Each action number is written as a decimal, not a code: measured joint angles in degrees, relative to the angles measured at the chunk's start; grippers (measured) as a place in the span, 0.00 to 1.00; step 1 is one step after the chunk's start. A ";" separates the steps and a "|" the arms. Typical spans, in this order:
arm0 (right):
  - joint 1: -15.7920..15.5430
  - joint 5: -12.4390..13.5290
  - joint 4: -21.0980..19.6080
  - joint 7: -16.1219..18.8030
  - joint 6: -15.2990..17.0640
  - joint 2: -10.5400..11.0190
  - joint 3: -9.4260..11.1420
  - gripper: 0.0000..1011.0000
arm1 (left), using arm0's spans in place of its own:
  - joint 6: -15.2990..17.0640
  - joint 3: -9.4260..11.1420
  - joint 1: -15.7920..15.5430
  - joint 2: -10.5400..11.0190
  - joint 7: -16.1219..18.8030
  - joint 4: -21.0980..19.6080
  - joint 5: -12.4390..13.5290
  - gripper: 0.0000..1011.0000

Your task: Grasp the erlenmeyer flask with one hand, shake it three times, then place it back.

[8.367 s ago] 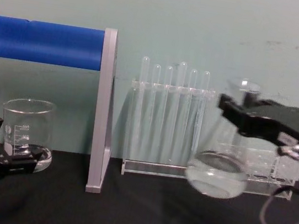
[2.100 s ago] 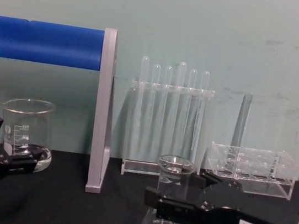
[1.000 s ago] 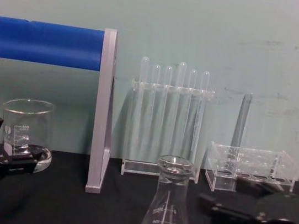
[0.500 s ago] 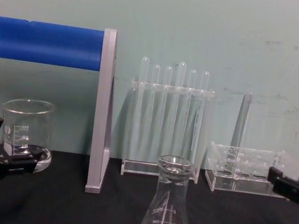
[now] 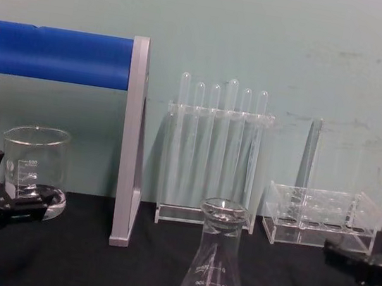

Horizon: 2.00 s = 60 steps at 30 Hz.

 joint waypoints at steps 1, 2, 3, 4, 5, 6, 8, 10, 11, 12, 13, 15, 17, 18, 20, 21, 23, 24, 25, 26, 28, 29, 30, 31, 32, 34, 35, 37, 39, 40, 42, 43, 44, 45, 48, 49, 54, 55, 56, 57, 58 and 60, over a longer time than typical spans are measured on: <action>0.46 -0.24 0.70 0.29 0.18 -0.35 -0.19 0.99 | 0.00 0.00 0.00 0.00 0.00 0.00 0.00 0.99; 0.46 -0.24 0.70 0.29 0.18 -0.35 -0.19 0.99 | 0.00 0.00 0.00 0.00 0.00 0.00 0.00 0.99; 0.97 -0.46 1.31 0.76 0.20 -0.63 -0.34 0.99 | 0.00 0.00 0.00 0.00 0.00 0.00 0.00 0.99; 1.24 -0.61 1.72 1.05 0.23 -0.83 -0.46 0.99 | 0.00 0.00 0.00 0.00 0.00 0.00 0.00 0.99; 1.23 -0.61 1.69 1.06 0.23 -0.81 -0.45 0.99 | 0.00 0.00 0.00 0.00 0.00 0.00 0.00 0.99; 1.20 -0.61 1.67 1.04 0.23 -0.77 -0.43 0.99 | 0.00 0.00 0.00 0.00 0.00 0.00 0.00 0.99; 1.11 -0.61 1.54 1.02 0.23 -0.73 -0.41 0.99 | 0.00 0.00 0.00 0.00 0.00 0.00 0.00 0.99; 1.03 -0.60 1.47 1.01 0.23 -0.69 -0.40 0.99 | 0.00 0.00 0.00 0.00 0.00 0.00 -0.01 0.99; 0.99 -0.59 1.38 0.97 0.23 -0.65 -0.37 0.99 | 0.00 0.00 0.00 0.00 0.00 0.00 0.00 0.99; 0.97 -0.59 1.34 0.94 0.23 -0.64 -0.37 0.99 | 0.00 0.00 0.00 0.00 0.00 0.00 0.00 0.99; 0.94 -0.59 1.31 0.92 0.23 -0.63 -0.36 0.99 | 0.00 0.00 0.00 0.00 0.00 0.00 0.00 0.99; 0.87 -0.57 1.24 0.84 0.23 -0.59 -0.34 0.99 | 0.00 0.00 0.00 0.00 0.00 0.00 0.00 0.99; 0.83 -0.56 1.17 0.79 0.23 -0.56 -0.33 0.99 | 0.00 0.00 0.00 0.00 0.00 0.00 0.00 0.99; 0.82 -0.55 1.14 0.77 0.23 -0.56 -0.32 0.99 | 0.00 0.00 0.00 0.00 0.00 0.00 0.00 0.99; 0.78 -0.53 1.10 0.73 0.23 -0.53 -0.31 0.99 | 0.00 0.00 0.00 0.00 0.00 0.00 0.00 0.99; 0.78 -0.53 1.10 0.73 0.23 -0.53 -0.31 0.99 | 0.00 0.00 0.00 0.00 0.00 0.00 0.00 0.99; 0.74 -0.52 1.06 0.70 0.23 -0.51 -0.30 0.99 | 0.00 0.00 0.00 0.00 0.00 0.00 0.00 0.99; 0.73 -0.51 1.02 0.68 0.22 -0.51 -0.29 0.99 | 0.00 0.00 0.00 0.00 0.00 0.00 0.00 0.99; 0.72 -0.50 1.01 0.68 0.22 -0.50 -0.29 0.99 | 0.00 0.00 0.00 0.00 0.00 0.00 0.00 0.99; 0.71 -0.49 1.00 0.67 0.22 -0.50 -0.28 0.99 | 0.00 0.00 0.00 0.00 0.00 0.00 0.00 0.99; 0.69 -0.48 0.97 0.66 0.21 -0.48 -0.27 0.99 | 0.00 0.00 0.00 0.00 0.00 0.00 0.00 0.99; 0.68 -0.47 0.96 0.66 0.21 -0.48 -0.27 0.99 | 0.00 0.00 0.00 0.00 0.00 0.00 0.00 0.99; 0.68 -0.47 0.94 0.65 0.20 -0.47 -0.26 0.99 | 0.00 0.00 0.00 0.00 0.00 0.00 0.00 0.99; 0.68 -0.46 0.94 0.64 0.20 -0.47 -0.26 0.99 | 0.00 0.00 0.00 0.00 0.00 0.00 0.00 0.99; 0.67 -0.46 0.93 0.64 0.20 -0.47 -0.25 0.99 | 0.00 0.00 0.00 0.00 0.00 0.00 0.00 0.99; 0.66 -0.45 0.93 0.63 0.19 -0.45 -0.25 0.99 | 0.00 0.00 0.00 0.00 0.00 0.00 0.00 0.99; 0.66 -0.45 0.92 0.62 0.19 -0.45 -0.25 0.99 | 0.00 0.00 0.00 0.00 0.00 0.00 0.00 0.99; 0.65 -0.44 0.92 0.62 0.18 -0.44 -0.24 0.99 | 0.00 0.00 0.00 0.00 0.00 0.00 0.00 0.99; 0.65 -0.43 0.91 0.61 0.17 -0.44 -0.25 0.99 | 0.00 0.00 0.00 0.00 0.00 0.00 0.00 0.99; 0.64 -0.42 0.90 0.60 0.17 -0.43 -0.24 0.99 | 0.00 0.00 0.00 0.00 0.00 0.00 0.00 0.99; 0.62 -0.41 0.89 0.59 0.16 -0.43 -0.24 0.99 | 0.00 0.00 0.00 0.00 0.00 0.00 0.00 0.99; 0.62 -0.41 0.88 0.59 0.16 -0.43 -0.25 0.99 | 0.00 0.00 0.00 0.00 0.00 0.00 0.00 0.99; 0.61 -0.40 0.87 0.59 0.15 -0.43 -0.25 0.99 | 0.00 0.00 0.00 0.00 0.00 0.00 0.00 0.99; 0.61 -0.40 0.87 0.59 0.15 -0.43 -0.25 0.99 | 0.00 0.00 0.00 0.00 0.00 0.00 0.00 0.99; 0.60 -0.38 0.86 0.58 0.15 -0.43 -0.24 0.99 | 0.00 0.00 0.00 0.00 0.00 0.00 0.00 0.99; 0.60 -0.38 0.85 0.58 0.15 -0.43 -0.25 0.99 | 0.00 0.00 0.00 0.00 0.00 0.00 0.00 0.99; 0.59 -0.37 0.84 0.58 0.15 -0.43 -0.25 0.99 | 0.00 0.00 0.00 0.00 0.00 0.00 0.00 0.99; 0.59 -0.37 0.84 0.58 0.15 -0.43 -0.25 0.99 | 0.00 0.00 0.00 0.00 0.00 0.00 0.00 0.99; 0.59 -0.37 0.84 0.58 0.15 -0.43 -0.25 0.99 | 0.00 0.00 0.00 0.00 0.00 0.00 0.00 0.99; 0.59 -0.37 0.84 0.58 0.15 -0.42 -0.25 0.99 | 0.00 0.00 0.00 0.00 0.00 0.00 0.00 0.99; 0.59 -0.37 0.84 0.58 0.15 -0.43 -0.25 0.99 | 0.00 0.00 0.00 0.00 0.00 0.00 0.00 0.99; 0.59 -0.37 0.84 0.58 0.15 -0.43 -0.25 0.99 | 0.00 0.00 0.00 0.00 0.00 0.00 0.00 0.99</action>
